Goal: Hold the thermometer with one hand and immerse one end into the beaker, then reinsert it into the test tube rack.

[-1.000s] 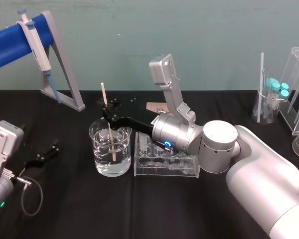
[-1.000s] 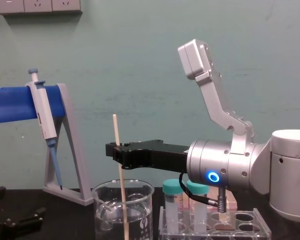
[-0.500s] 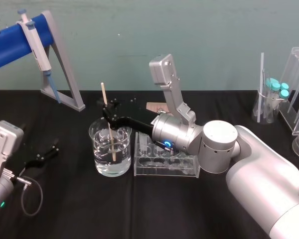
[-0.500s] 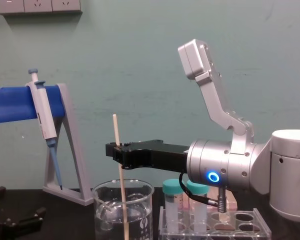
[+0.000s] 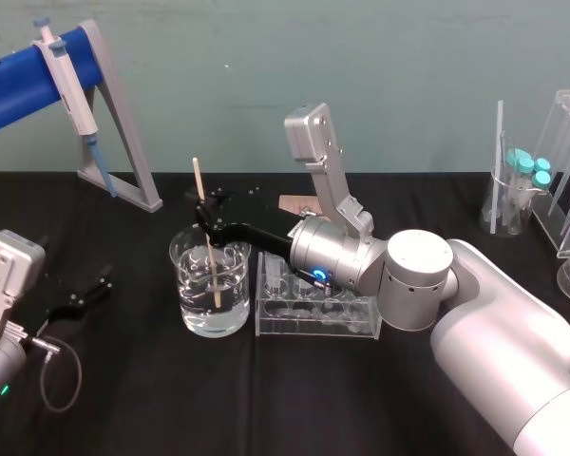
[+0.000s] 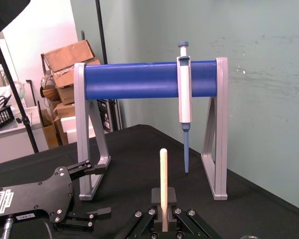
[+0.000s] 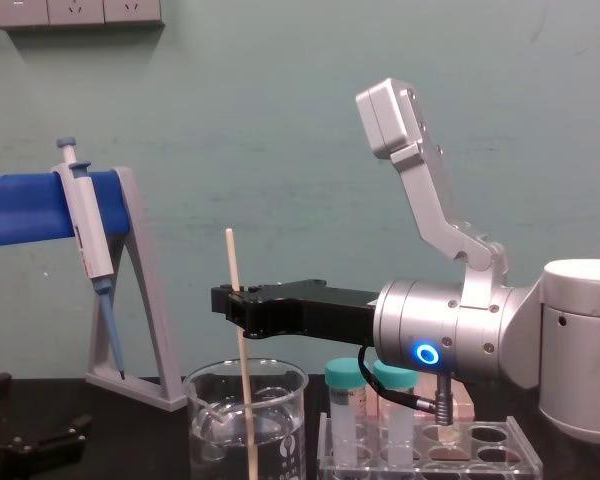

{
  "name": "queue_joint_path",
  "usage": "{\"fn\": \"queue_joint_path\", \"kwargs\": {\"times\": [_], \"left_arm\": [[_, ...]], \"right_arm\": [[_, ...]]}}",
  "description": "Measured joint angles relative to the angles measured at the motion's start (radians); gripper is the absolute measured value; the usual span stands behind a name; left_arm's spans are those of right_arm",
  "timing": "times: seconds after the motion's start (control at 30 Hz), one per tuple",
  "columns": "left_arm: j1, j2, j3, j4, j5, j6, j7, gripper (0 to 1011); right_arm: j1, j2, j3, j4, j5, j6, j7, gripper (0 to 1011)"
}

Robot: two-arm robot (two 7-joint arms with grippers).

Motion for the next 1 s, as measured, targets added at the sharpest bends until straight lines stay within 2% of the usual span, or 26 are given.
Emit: {"fn": "queue_joint_path", "kwargs": {"times": [1.0], "left_arm": [[0.000,0.000,0.000,0.000,0.000,0.000,0.000,1004]], "right_arm": [[0.000,0.000,0.000,0.000,0.000,0.000,0.000,48]]}}
